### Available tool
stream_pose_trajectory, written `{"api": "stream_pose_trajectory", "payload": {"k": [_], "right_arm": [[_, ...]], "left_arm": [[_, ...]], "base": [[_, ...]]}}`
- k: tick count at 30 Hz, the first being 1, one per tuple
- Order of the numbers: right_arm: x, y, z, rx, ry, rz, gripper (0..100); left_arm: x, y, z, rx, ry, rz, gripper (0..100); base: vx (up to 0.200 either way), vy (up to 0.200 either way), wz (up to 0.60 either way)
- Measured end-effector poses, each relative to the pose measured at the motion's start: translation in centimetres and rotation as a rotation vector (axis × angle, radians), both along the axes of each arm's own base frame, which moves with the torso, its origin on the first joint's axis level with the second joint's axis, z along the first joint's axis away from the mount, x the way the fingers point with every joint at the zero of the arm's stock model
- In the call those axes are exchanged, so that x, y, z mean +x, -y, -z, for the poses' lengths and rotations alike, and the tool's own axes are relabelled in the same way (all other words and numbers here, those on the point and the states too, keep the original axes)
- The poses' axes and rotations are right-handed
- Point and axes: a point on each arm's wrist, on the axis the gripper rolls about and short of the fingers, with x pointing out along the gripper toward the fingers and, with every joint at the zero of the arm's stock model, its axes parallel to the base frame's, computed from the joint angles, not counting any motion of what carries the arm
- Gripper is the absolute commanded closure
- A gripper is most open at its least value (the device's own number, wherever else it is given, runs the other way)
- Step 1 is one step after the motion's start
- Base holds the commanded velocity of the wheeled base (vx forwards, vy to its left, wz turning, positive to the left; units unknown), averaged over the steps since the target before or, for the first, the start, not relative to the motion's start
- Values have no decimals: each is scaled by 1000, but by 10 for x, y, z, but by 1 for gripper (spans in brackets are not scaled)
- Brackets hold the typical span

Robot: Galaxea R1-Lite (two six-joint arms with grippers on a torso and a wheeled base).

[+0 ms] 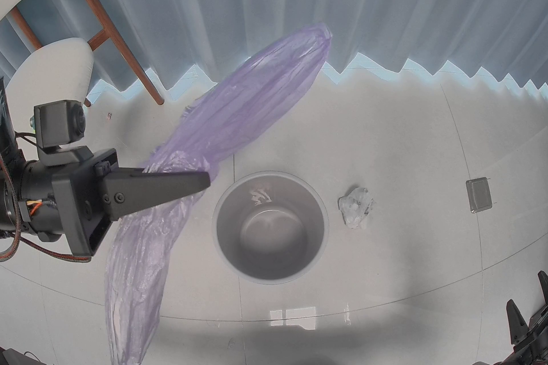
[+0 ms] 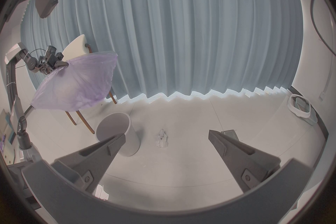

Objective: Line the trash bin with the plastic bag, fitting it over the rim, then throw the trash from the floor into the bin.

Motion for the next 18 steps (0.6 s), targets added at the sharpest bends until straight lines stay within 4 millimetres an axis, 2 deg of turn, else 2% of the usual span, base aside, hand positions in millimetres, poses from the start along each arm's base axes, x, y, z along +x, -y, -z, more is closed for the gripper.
{"api": "stream_pose_trajectory", "payload": {"k": [18], "right_arm": [[0,0,0,0,0,0,0]], "left_arm": [[7,1,11,24,-29,-17,100]], "base": [[0,0,0]]}}
